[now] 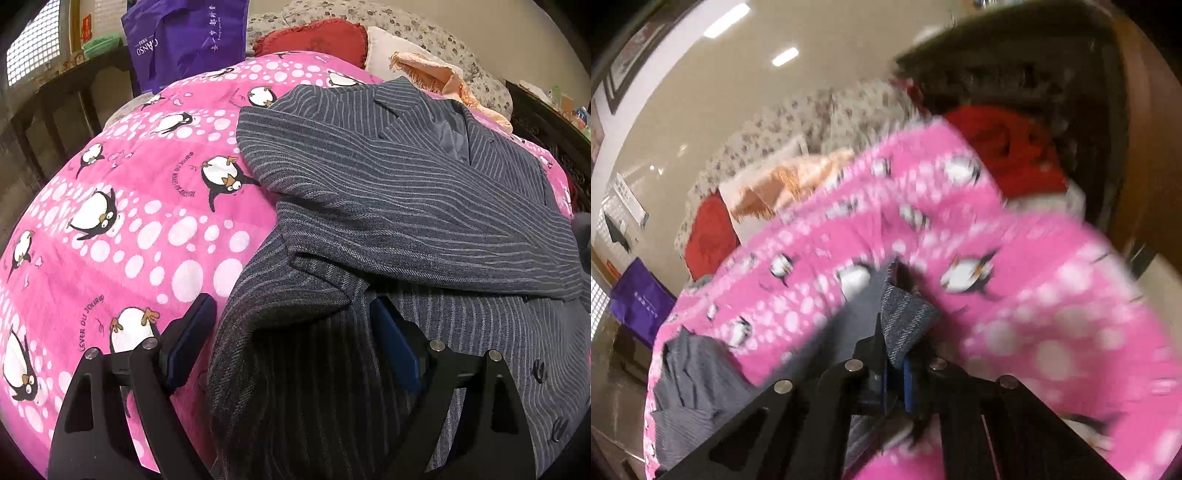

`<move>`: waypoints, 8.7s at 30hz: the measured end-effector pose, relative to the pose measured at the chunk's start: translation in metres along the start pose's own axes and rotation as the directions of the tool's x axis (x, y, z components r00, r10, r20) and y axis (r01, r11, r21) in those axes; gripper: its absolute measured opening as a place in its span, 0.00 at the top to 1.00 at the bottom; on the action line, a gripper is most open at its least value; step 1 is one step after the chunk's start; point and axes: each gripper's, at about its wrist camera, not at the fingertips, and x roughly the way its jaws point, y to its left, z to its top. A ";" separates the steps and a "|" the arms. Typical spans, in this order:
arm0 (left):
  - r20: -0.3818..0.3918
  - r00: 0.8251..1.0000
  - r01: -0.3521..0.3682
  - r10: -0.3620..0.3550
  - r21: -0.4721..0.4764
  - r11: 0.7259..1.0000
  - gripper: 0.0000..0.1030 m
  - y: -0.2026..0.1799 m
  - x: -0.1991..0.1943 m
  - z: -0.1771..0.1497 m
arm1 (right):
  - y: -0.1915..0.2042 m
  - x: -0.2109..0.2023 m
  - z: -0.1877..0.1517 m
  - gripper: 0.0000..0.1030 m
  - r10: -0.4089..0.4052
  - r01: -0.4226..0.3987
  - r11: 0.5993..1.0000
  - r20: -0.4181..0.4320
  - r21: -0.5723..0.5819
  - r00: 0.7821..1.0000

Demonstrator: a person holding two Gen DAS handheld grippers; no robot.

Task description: Fold large clothes

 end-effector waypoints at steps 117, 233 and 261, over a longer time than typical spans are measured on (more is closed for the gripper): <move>0.071 0.997 -0.041 0.035 0.083 0.996 0.87 -0.028 0.040 0.063 | 0.200 0.019 -0.200 1.00 0.049 -0.183 0.892 -0.314 -0.413 0.948; -0.175 0.968 0.224 -0.179 0.294 0.929 0.28 0.038 -0.116 -0.134 | 0.106 -0.170 -0.337 0.58 0.190 -0.345 0.882 -0.427 -0.321 0.884; -0.343 0.758 0.612 -0.554 0.081 0.787 0.45 0.043 -0.125 -0.135 | 0.096 -0.159 -0.355 0.57 0.427 -0.524 0.843 -0.440 -0.122 0.790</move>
